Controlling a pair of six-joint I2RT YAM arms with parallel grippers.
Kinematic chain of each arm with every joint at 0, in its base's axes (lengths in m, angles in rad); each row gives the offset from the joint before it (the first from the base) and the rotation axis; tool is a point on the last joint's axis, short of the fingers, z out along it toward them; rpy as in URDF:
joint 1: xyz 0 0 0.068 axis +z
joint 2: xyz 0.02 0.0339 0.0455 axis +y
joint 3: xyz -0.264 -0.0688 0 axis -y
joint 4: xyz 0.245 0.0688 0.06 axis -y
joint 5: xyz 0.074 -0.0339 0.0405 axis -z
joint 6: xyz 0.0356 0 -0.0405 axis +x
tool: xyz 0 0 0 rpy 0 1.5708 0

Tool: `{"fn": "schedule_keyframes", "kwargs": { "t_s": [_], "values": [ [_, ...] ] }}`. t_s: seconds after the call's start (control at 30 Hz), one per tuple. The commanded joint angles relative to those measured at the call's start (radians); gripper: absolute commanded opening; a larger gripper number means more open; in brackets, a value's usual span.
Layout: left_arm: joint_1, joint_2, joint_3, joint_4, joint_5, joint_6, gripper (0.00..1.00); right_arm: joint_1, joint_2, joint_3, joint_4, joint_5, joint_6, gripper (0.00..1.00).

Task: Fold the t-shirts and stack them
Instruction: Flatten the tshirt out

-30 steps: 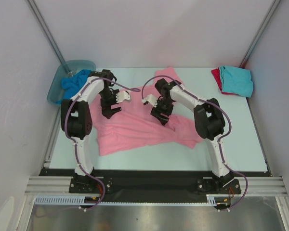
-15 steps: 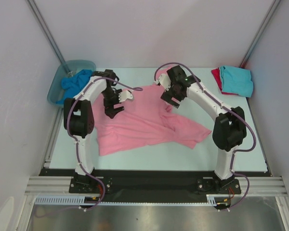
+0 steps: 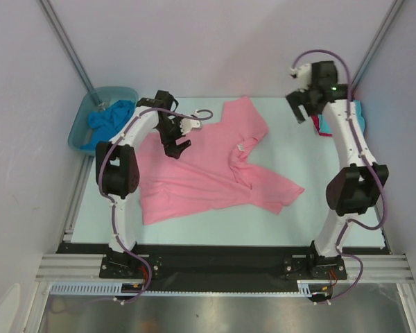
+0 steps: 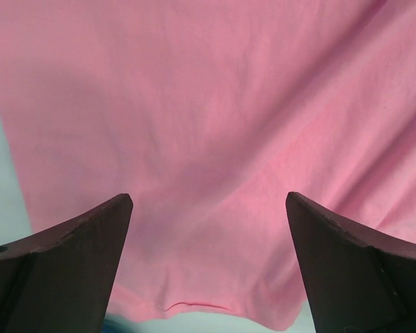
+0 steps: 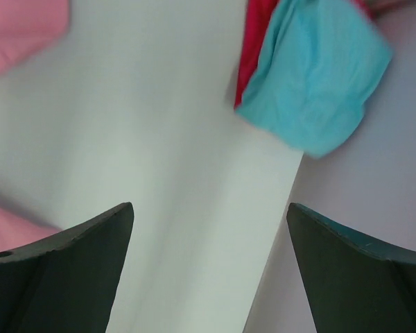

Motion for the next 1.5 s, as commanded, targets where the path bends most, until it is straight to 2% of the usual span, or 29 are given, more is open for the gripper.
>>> {"fn": "schedule_keyframes", "kwargs": {
  "t_s": [0.0, 0.03, 0.13, 0.3, 0.5, 0.63, 0.77, 0.9, 1.07, 1.47],
  "values": [
    [-0.001, -0.08, -0.055, 0.04, 0.055, -0.034, 1.0, -0.157, -0.038, -0.08, -0.186, -0.269, 0.075, 1.0],
    [-0.001, -0.094, -0.092, 0.056, 0.054, -0.036, 1.0, -0.218, -0.027, -0.089, -0.229, -0.316, 0.073, 1.0],
    [-0.001, -0.115, -0.115, 0.074, 0.057, -0.046, 1.0, -0.301, 0.008, -0.133, -0.261, -0.457, 0.107, 1.0],
    [-0.001, -0.123, -0.101, 0.082, 0.046, -0.082, 1.0, -0.357, 0.056, -0.187, -0.252, -0.666, 0.162, 1.0],
    [-0.001, -0.146, -0.118, 0.089, 0.02, -0.106, 1.0, -0.397, 0.076, -0.253, -0.087, -0.835, 0.286, 1.0],
    [-0.001, -0.175, -0.153, 0.1, 0.003, -0.111, 1.0, -0.382, 0.113, -0.287, -0.053, -0.807, 0.285, 1.0],
    [-0.003, -0.201, -0.195, 0.109, -0.001, -0.102, 1.0, -0.392, 0.168, -0.324, -0.062, -0.899, 0.269, 1.0],
    [-0.001, -0.214, -0.213, 0.111, -0.018, -0.097, 0.99, -0.385, 0.208, -0.367, -0.094, -0.91, 0.236, 1.0],
    [-0.003, -0.223, -0.219, 0.109, -0.02, -0.094, 1.0, -0.386, 0.18, -0.449, -0.106, -0.855, 0.179, 0.98],
    [-0.015, -0.203, -0.199, 0.105, -0.02, -0.086, 1.0, -0.411, 0.107, -0.614, -0.254, -0.757, -0.011, 0.93]
  ]
}}
